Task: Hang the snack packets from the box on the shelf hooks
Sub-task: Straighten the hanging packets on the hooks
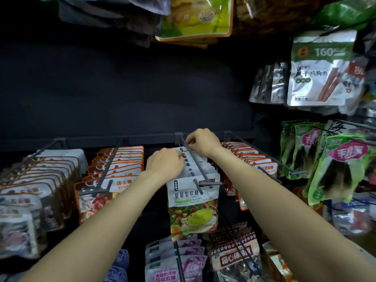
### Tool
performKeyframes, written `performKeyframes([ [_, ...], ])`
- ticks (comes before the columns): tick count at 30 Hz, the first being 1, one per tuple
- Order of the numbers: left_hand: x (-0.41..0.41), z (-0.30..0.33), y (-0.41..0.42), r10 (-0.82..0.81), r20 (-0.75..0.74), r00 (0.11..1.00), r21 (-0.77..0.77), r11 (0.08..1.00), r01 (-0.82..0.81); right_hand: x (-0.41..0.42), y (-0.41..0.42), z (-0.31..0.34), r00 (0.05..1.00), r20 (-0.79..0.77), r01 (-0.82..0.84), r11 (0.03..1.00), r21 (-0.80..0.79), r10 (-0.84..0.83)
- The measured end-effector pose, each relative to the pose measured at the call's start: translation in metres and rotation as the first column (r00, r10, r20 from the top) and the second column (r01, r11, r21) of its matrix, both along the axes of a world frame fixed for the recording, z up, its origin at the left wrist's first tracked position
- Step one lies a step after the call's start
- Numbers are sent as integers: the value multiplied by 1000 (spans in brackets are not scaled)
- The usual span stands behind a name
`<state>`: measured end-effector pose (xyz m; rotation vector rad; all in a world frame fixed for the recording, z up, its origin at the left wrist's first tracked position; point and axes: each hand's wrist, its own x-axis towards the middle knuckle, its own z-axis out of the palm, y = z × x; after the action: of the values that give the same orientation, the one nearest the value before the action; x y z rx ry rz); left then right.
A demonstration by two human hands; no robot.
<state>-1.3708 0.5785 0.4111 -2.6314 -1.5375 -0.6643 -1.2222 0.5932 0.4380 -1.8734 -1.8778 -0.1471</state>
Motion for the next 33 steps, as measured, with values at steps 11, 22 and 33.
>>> performKeyframes([
  [11,2,-1,-1,-69,-21,997,50,996,70,-2,25,-7,996,-87,12,1000,-21,-14],
  [22,-2,4,-5,-104,-8,995,-13,994,104,-2,8,-3,996,-81,-26,998,-59,21],
  [33,-13,38,-61,-198,422,884,297,952,72,12,-160,70,961,256,33,959,280,-108],
])
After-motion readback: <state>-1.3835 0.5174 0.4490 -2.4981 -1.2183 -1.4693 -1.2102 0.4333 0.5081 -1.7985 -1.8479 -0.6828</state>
